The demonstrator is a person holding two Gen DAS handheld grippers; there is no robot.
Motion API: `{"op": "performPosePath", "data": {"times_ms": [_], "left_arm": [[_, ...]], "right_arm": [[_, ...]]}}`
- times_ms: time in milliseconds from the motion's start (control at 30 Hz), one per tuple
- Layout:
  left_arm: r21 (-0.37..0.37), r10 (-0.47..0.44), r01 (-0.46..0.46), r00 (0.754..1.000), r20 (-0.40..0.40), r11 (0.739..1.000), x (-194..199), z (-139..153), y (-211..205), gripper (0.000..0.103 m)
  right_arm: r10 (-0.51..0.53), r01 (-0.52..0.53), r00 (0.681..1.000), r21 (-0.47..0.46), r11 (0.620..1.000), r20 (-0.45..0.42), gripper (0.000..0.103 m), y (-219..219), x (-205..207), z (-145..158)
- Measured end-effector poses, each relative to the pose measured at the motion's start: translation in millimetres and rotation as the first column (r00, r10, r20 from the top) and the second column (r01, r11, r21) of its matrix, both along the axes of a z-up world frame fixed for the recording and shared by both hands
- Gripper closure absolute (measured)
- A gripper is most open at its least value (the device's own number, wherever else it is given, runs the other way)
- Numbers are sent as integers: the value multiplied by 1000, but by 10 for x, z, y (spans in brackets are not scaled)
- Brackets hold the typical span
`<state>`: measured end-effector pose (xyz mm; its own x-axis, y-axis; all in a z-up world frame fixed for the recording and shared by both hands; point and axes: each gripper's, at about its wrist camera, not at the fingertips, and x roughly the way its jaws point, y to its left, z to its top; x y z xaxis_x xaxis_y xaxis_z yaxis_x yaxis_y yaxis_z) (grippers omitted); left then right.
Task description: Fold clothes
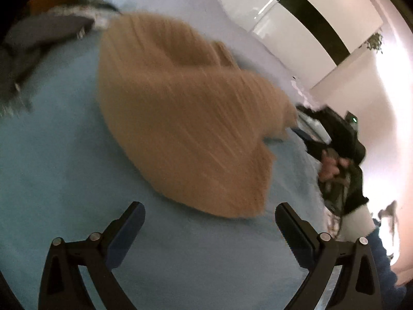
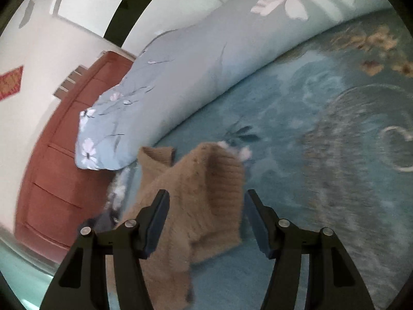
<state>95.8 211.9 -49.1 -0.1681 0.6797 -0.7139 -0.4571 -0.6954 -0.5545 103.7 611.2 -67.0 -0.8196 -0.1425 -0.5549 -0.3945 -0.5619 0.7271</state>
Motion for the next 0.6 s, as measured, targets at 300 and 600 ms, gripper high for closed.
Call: {"op": "performPosePath", "data": {"times_ms": [300, 600], "left_arm": [[49, -60, 62, 998, -36, 997, 215, -56, 531, 1], [-15, -24, 23, 991, -133, 1000, 187, -36, 829, 34]], "right_arm": [[122, -124, 991, -34, 992, -57, 41, -145, -133, 69], [226, -228, 971, -15, 974, -84, 53, -183, -177, 189]]}}
